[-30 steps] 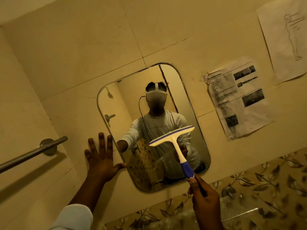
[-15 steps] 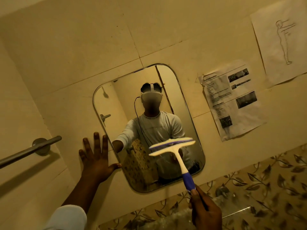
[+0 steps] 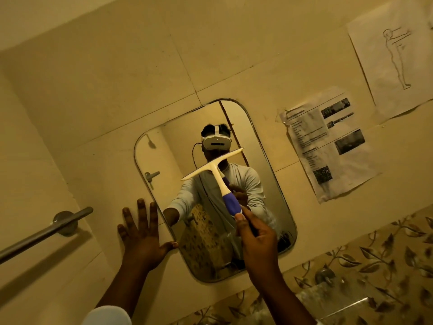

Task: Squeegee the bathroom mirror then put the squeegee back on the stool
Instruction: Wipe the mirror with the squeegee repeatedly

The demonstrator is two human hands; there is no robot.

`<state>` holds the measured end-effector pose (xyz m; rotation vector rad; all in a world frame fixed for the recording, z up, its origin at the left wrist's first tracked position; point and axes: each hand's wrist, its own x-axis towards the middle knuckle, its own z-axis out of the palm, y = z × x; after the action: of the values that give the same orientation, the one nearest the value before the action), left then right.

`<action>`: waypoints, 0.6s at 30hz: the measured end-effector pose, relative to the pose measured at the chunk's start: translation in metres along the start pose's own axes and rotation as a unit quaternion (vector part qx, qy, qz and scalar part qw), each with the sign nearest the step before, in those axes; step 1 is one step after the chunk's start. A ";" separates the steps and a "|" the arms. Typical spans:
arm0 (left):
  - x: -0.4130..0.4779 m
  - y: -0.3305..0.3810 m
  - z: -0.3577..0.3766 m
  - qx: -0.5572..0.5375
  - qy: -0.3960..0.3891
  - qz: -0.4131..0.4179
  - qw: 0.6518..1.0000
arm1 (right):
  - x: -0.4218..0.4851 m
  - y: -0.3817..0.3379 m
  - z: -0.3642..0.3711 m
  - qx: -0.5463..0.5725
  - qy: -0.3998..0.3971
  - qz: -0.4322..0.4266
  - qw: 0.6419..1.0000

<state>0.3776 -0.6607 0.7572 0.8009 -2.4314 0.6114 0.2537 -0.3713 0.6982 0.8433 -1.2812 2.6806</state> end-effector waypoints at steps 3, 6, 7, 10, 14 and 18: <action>0.000 0.000 0.000 0.002 0.002 -0.001 1.000 | -0.006 0.010 -0.012 -0.003 -0.006 0.012 1.000; 0.000 0.000 -0.001 0.004 0.001 -0.003 1.000 | -0.017 0.023 -0.027 -0.009 0.010 0.034 0.999; 0.000 0.000 0.000 0.006 0.001 -0.002 1.000 | -0.021 0.029 -0.033 -0.013 0.020 0.046 0.999; 0.000 -0.001 0.001 0.008 0.002 0.000 1.000 | -0.037 0.047 -0.055 -0.038 0.047 0.083 0.995; 0.001 -0.001 0.001 0.009 0.009 0.002 1.000 | -0.065 0.067 -0.077 -0.085 0.068 0.117 0.987; 0.000 -0.001 0.000 0.007 0.008 0.004 1.000 | -0.089 0.076 -0.088 -0.124 0.105 0.146 0.976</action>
<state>0.3781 -0.6611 0.7568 0.7891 -2.4188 0.6365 0.2686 -0.3400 0.5559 0.3553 -1.7504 2.6407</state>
